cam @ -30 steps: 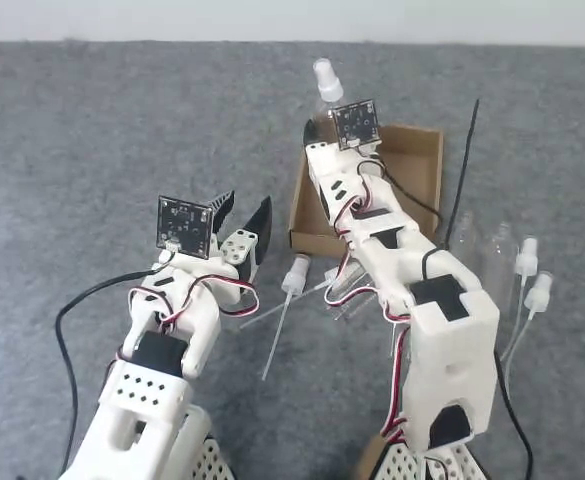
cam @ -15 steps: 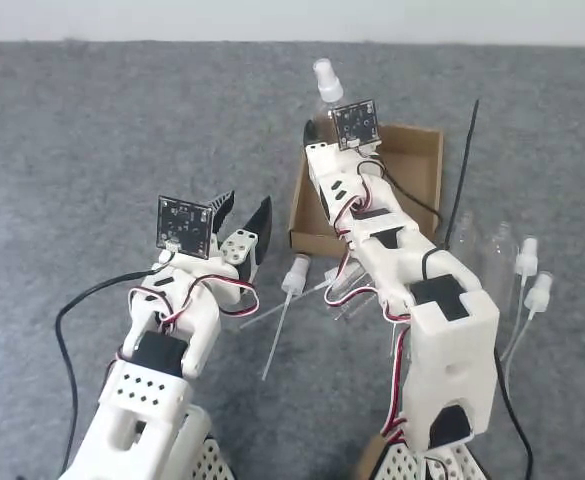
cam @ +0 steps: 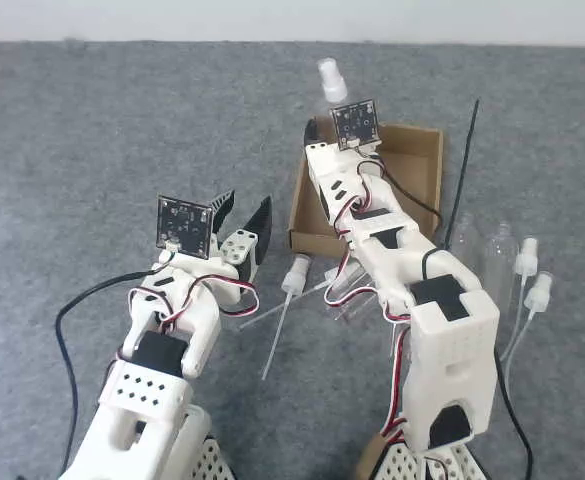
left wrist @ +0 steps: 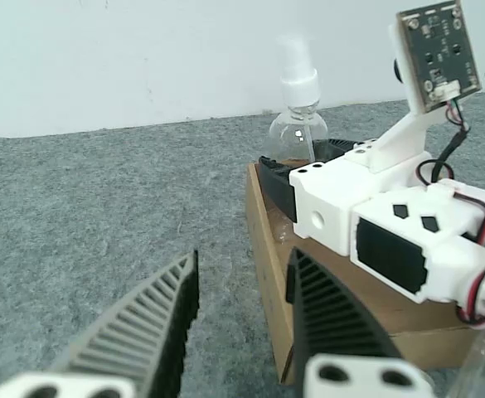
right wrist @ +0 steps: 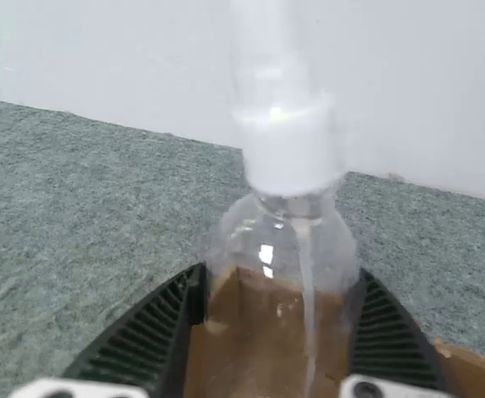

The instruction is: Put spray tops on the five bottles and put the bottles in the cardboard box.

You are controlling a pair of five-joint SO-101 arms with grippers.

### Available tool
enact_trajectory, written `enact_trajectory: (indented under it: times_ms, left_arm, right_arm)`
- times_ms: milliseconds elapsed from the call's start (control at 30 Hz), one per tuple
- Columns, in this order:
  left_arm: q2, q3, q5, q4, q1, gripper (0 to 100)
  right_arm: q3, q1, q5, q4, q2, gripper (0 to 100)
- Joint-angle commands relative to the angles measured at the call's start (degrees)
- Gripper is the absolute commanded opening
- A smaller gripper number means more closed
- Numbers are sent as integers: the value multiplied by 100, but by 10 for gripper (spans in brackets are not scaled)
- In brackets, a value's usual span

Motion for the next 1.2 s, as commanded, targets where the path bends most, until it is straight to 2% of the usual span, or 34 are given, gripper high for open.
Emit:
enact_trajectory:
  times_ms: [0, 1067, 1167]
  left_arm:
    - [-114, -66, -18, -141, 26, 155]
    - [-132, -66, -35, -141, 26, 155]
    - [-132, -66, -35, -141, 26, 155]
  right_arm:
    - [-185, 48, -53, 189, -84, 265]
    - [-413, 4, 105, 303, -646, 265]
    - [-677, 31, 105, 593, -646, 265]
